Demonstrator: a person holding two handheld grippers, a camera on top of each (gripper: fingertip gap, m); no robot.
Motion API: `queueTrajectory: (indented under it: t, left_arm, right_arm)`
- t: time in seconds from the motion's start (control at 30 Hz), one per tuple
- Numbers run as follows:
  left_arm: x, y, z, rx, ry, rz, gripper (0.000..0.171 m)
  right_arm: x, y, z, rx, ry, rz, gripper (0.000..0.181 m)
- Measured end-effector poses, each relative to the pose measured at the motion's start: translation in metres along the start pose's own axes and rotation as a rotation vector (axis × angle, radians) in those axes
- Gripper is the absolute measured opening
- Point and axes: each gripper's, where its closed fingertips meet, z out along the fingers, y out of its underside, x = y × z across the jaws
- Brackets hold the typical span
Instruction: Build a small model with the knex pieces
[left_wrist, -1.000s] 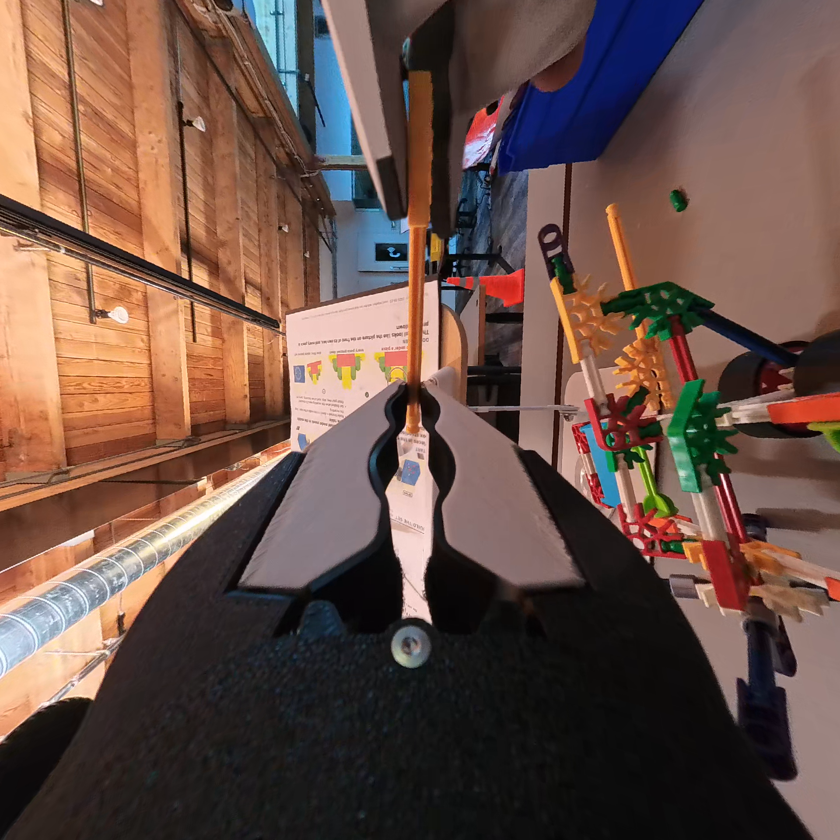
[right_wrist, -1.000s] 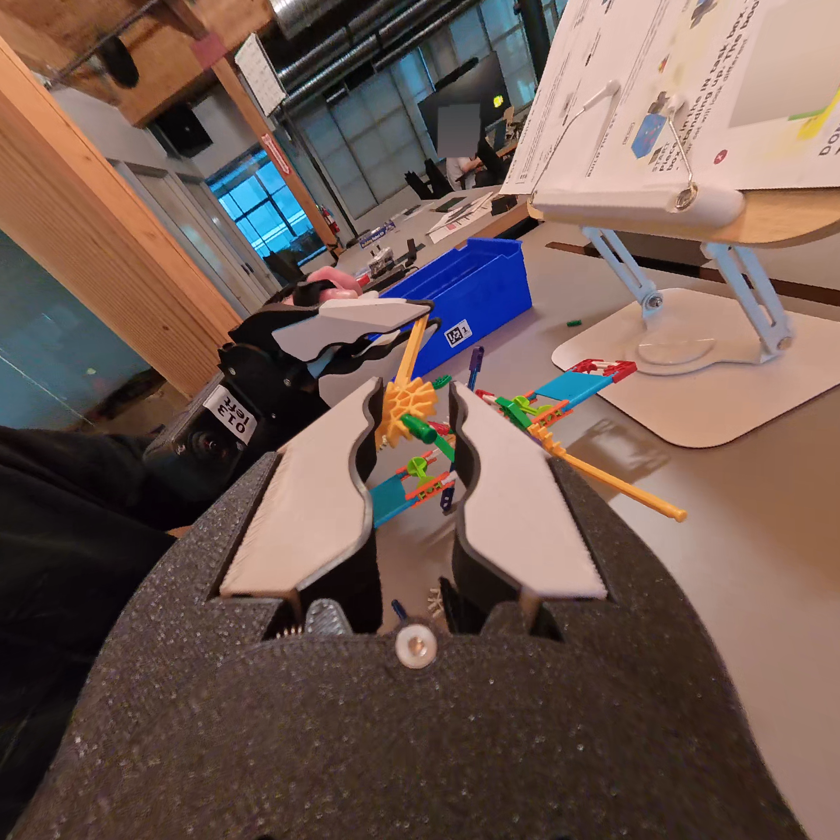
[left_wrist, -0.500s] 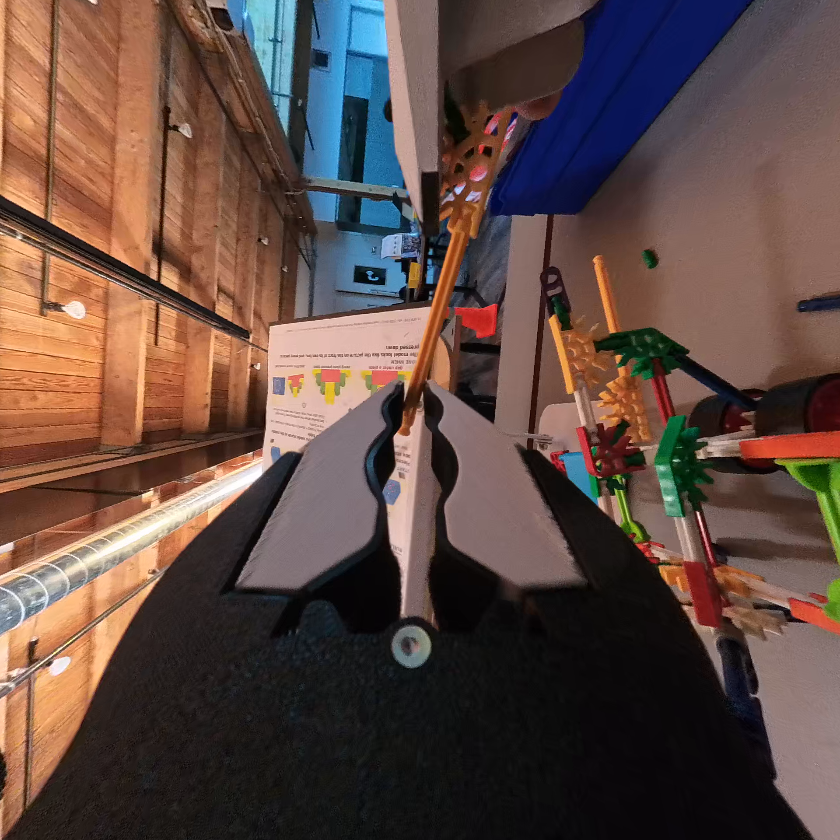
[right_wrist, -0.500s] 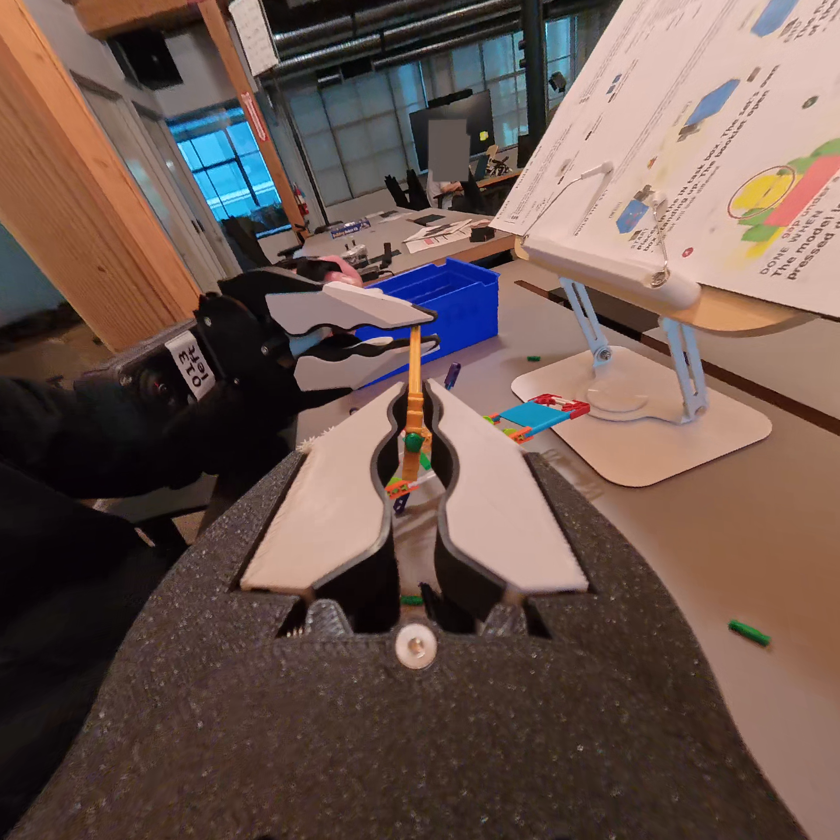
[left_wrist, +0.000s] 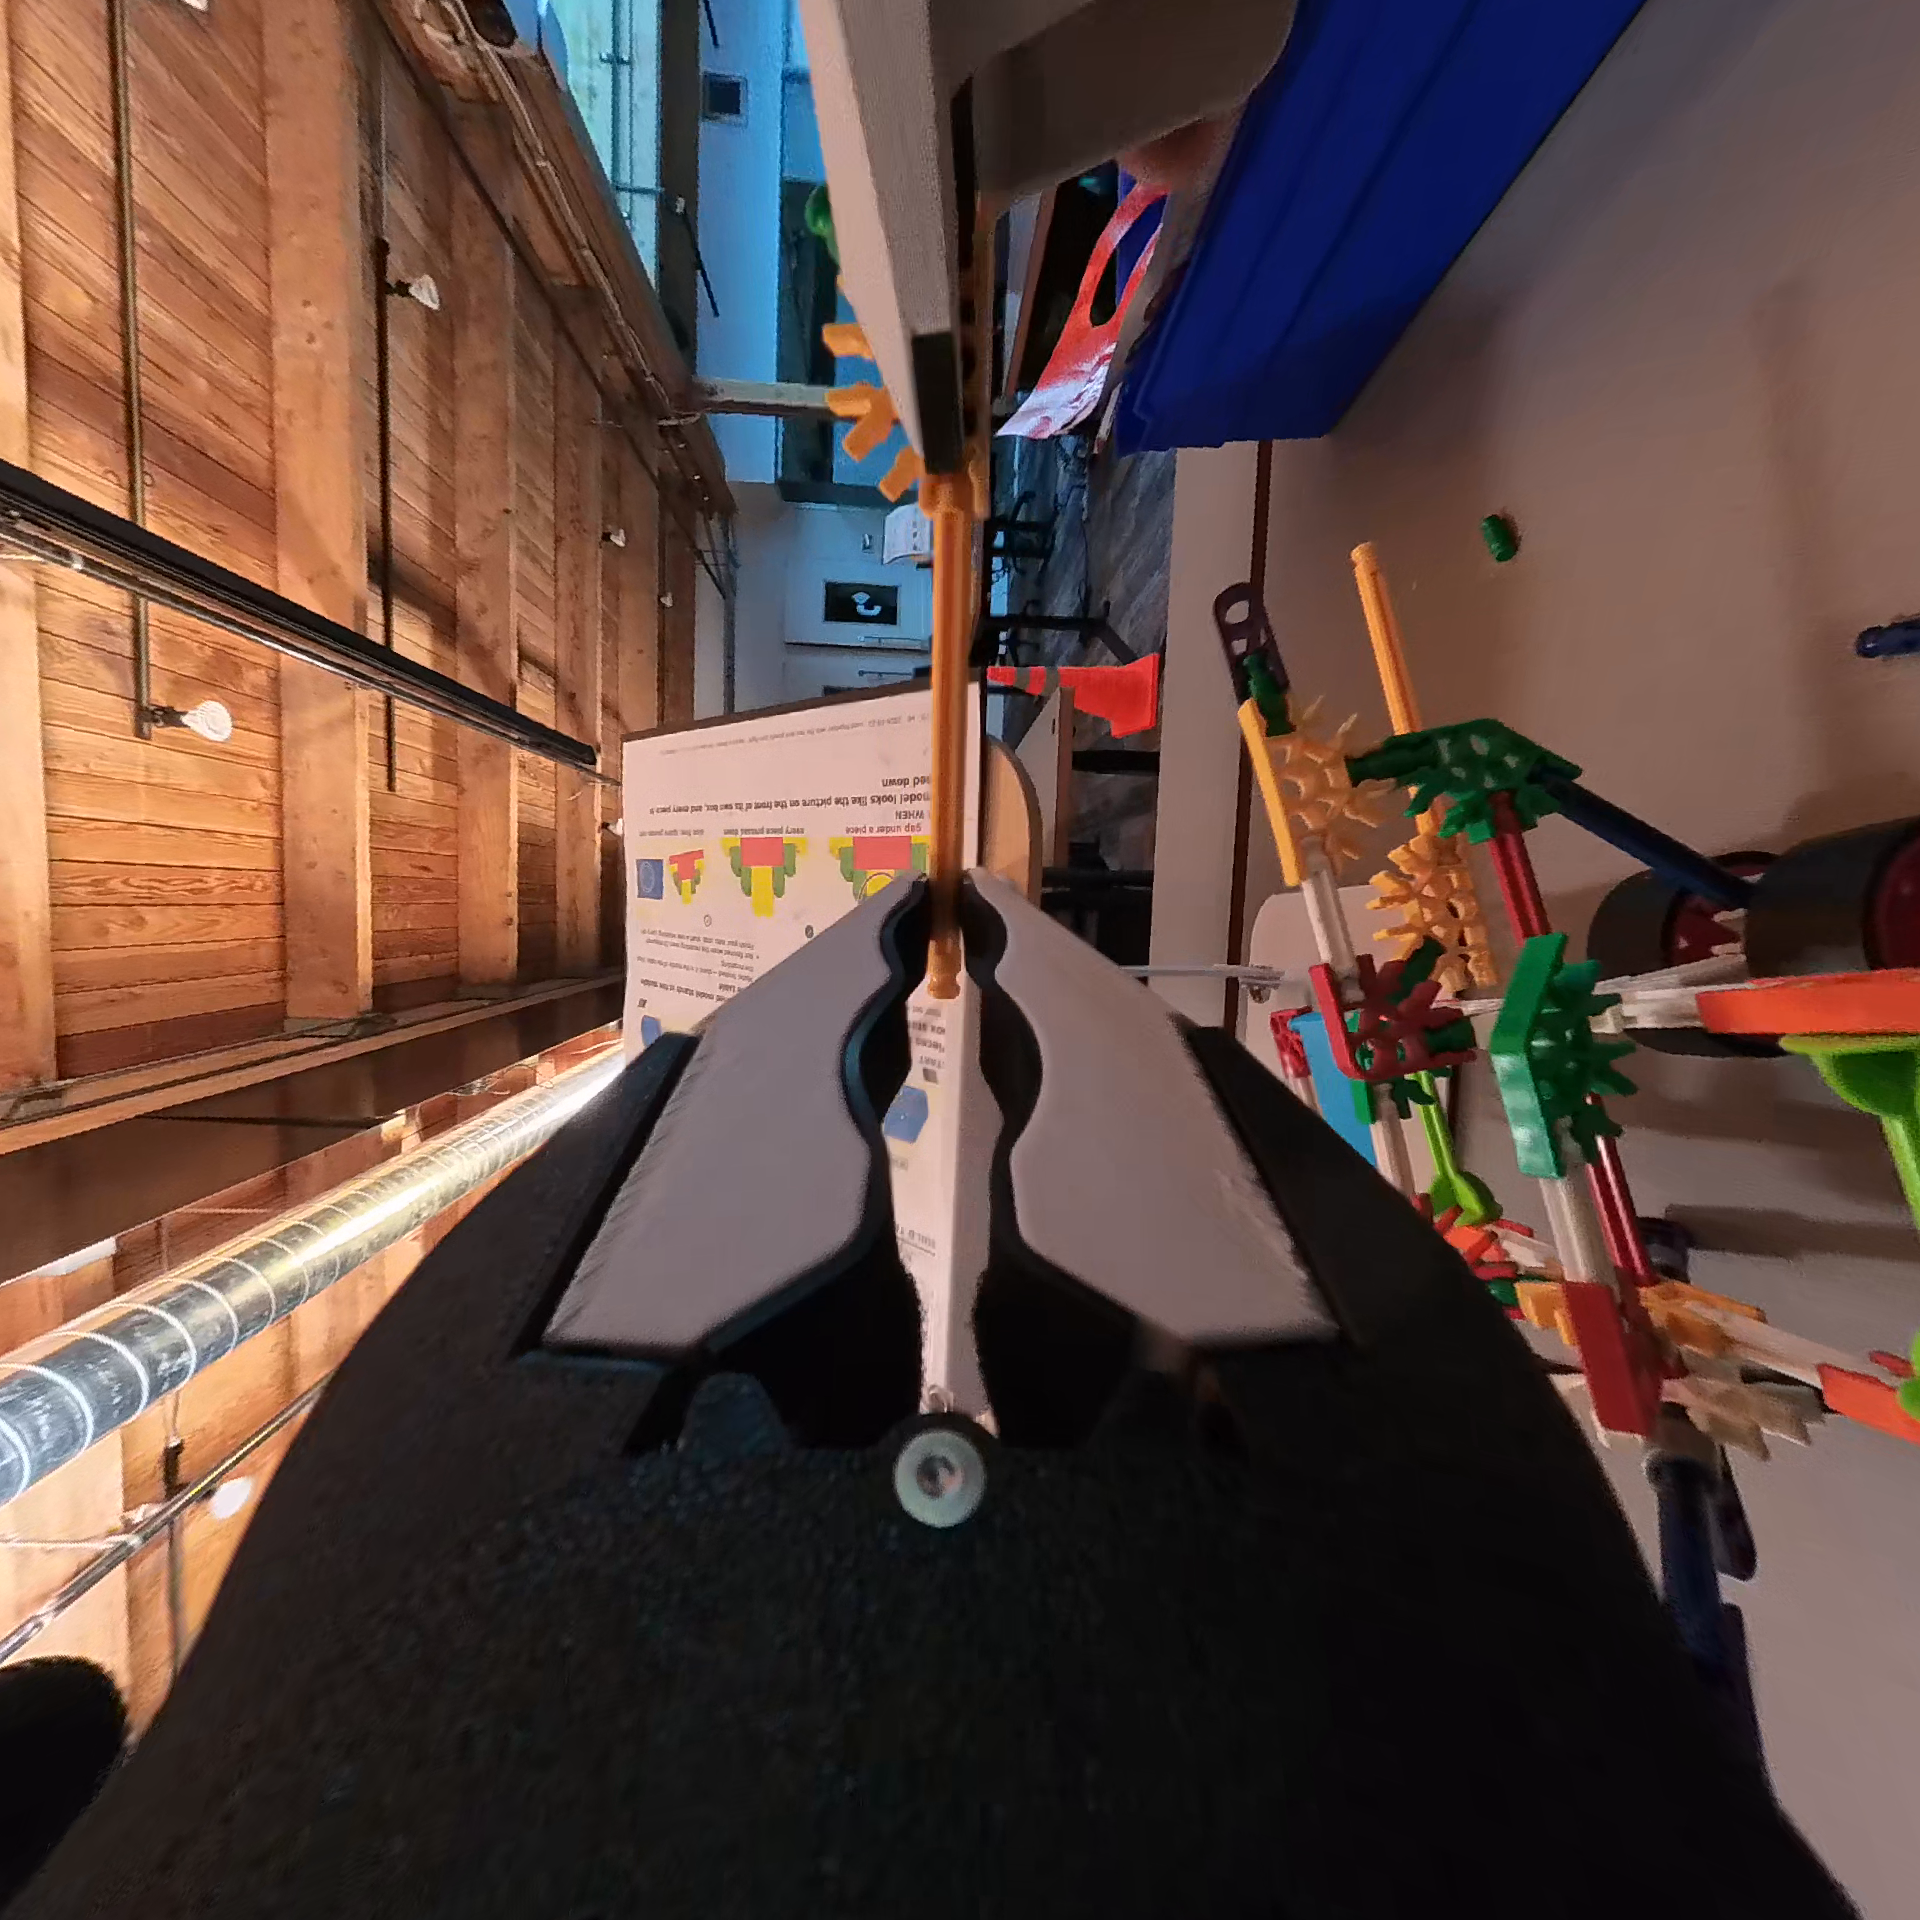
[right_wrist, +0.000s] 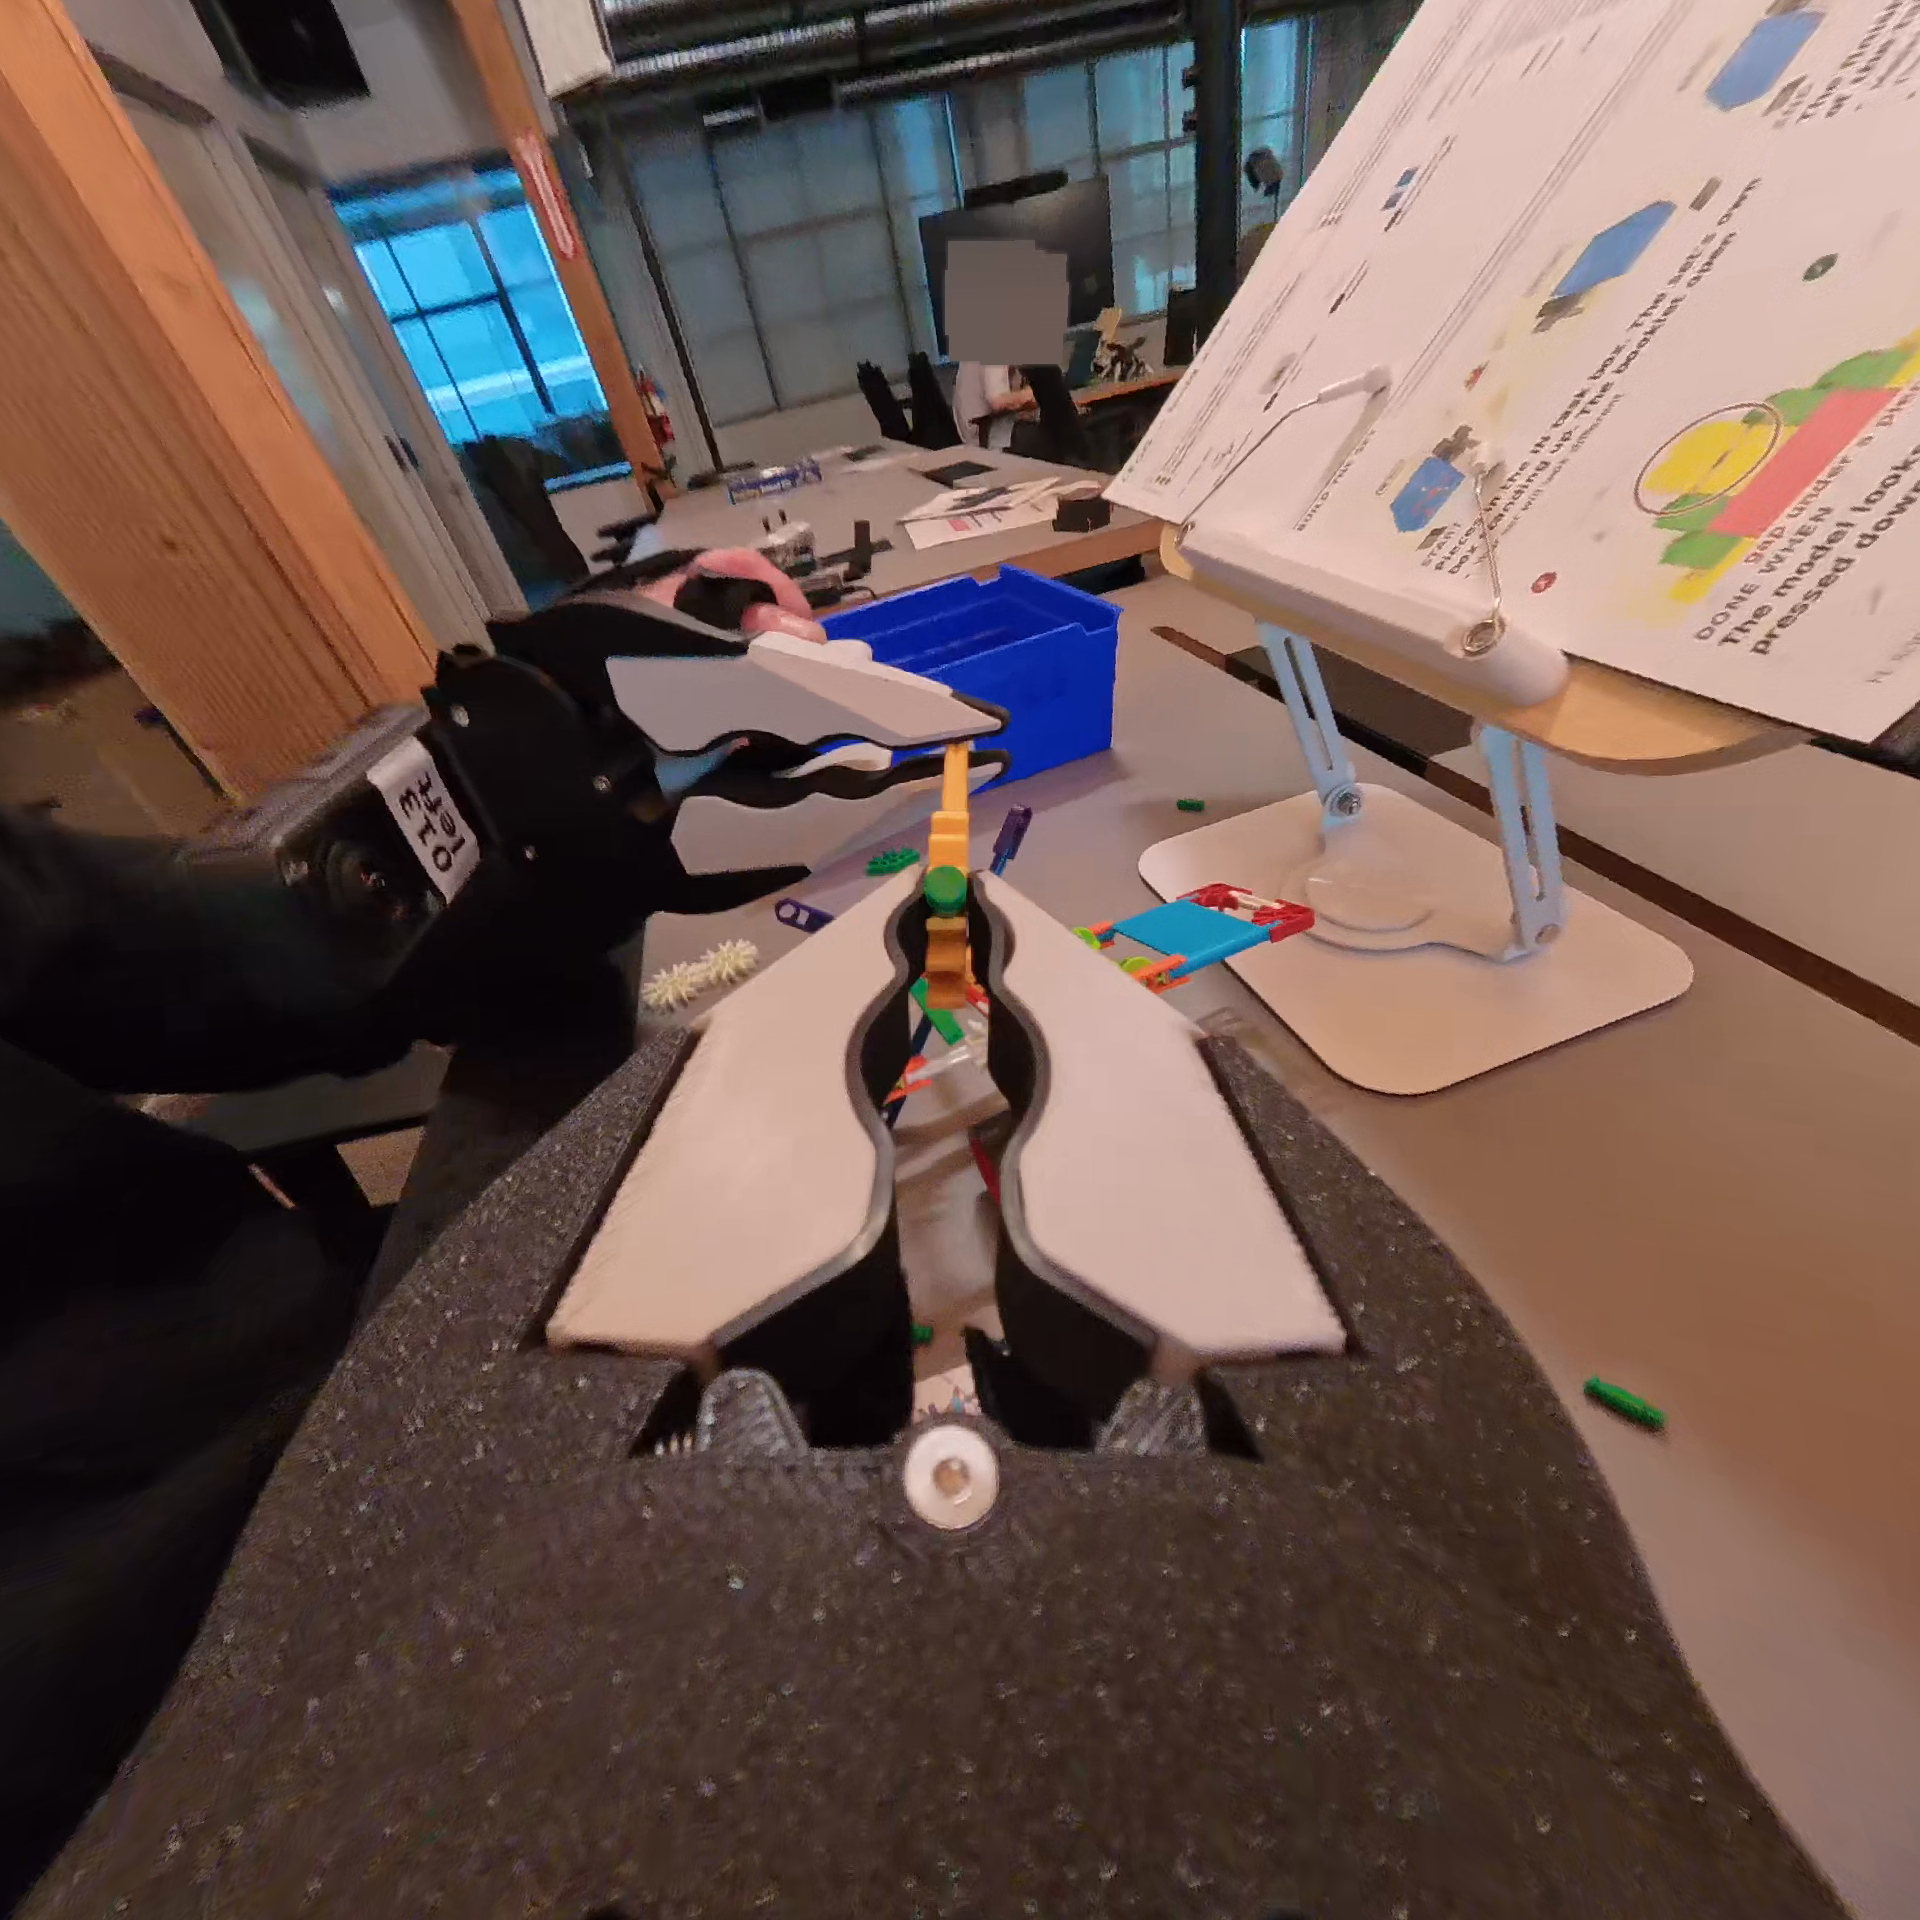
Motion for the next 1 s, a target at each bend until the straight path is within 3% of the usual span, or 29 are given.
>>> queueTrajectory:
  t: [0.1, 0.17, 0.33, 0.37, 0.47, 0.6, 0.77, 1.0]
  left_arm:
    - [0.004, -0.005, -0.004, 0.043, 0.075, -0.031, 0.004]
    - [0.008, -0.006, -0.007, 0.067, 0.174, -0.118, 0.019]
    - [0.034, 0.000, -0.035, 0.113, 0.682, -0.526, 0.029]
    - [0.041, 0.001, -0.042, 0.111, 0.779, -0.587, 0.041]
    - [0.060, 0.001, -0.057, 0.102, 0.971, -0.681, 0.045]
    - [0.087, -0.001, -0.064, 0.055, 1.123, -0.691, 0.034]
    - [0.101, 0.000, -0.052, 0.012, 1.176, -0.767, 0.007]
    - [0.096, -0.003, -0.052, 0.053, 1.304, -0.976, 0.006]
  right_arm:
    - [0.001, -0.001, -0.004, 0.002, 0.006, -0.034, 0.005]
    - [0.005, 0.004, -0.008, -0.024, 0.010, -0.052, 0.005]
    - [0.003, 0.032, -0.016, -0.125, -0.093, -0.079, 0.005]
    - [-0.001, 0.036, -0.016, -0.135, -0.122, -0.105, 0.005]
    - [-0.011, 0.046, -0.015, -0.162, -0.193, -0.132, 0.006]
    - [-0.006, 0.060, -0.011, -0.200, -0.194, -0.137, 0.006]
    - [-0.006, 0.070, -0.007, -0.217, -0.213, -0.126, 0.006]
    - [-0.004, 0.070, -0.008, -0.211, -0.202, -0.146, 0.006]
